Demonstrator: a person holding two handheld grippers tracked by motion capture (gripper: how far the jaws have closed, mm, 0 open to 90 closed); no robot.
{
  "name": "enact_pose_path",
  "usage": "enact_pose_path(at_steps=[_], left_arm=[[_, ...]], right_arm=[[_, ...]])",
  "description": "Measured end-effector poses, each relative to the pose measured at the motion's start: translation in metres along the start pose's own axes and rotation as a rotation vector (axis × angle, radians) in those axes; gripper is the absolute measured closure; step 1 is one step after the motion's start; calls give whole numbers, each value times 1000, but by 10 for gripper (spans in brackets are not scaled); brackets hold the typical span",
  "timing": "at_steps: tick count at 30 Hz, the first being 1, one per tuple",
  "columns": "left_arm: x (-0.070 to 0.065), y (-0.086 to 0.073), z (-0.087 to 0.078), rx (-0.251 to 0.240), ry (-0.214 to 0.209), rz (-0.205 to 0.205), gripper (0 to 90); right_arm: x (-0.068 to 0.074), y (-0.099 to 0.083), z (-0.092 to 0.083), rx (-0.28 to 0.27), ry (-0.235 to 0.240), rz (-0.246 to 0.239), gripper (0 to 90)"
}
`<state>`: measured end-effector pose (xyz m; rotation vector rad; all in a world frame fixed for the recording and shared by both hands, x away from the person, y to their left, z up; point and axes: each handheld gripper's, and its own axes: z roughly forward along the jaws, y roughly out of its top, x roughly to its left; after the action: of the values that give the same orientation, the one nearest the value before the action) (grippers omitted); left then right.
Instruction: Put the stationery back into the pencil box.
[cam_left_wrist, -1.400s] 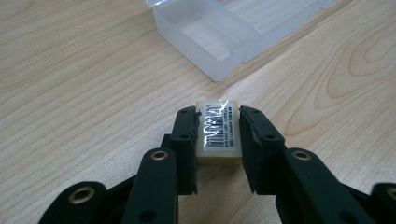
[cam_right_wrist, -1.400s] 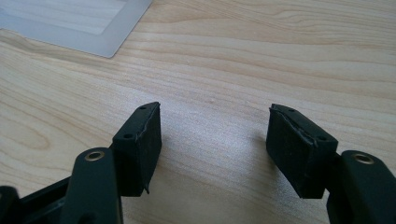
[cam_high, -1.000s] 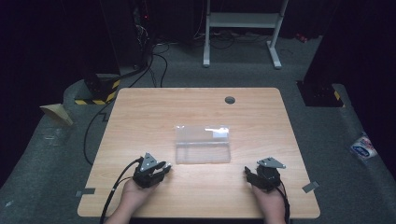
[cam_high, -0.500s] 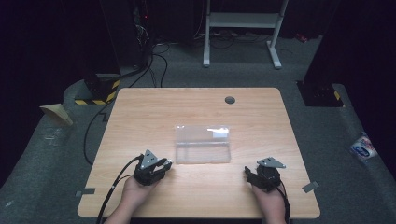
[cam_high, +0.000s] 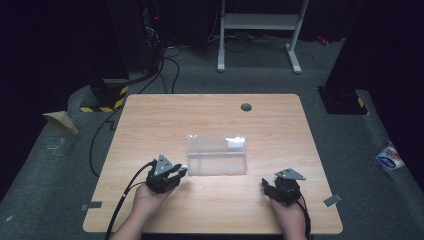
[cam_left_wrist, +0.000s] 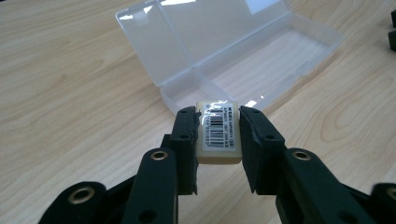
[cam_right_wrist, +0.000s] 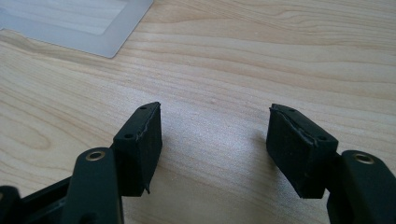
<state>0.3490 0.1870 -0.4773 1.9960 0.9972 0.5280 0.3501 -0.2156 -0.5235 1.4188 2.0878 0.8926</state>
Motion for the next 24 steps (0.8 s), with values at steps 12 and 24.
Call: enact_pose_path(at_steps=[12, 24], left_arm=[[5, 13, 26, 26, -10, -37, 679], [3, 37, 40, 39, 4, -31, 678]], right_arm=[[0, 0, 0, -1, 0, -3, 356], [0, 0, 0, -1, 1, -4, 359]])
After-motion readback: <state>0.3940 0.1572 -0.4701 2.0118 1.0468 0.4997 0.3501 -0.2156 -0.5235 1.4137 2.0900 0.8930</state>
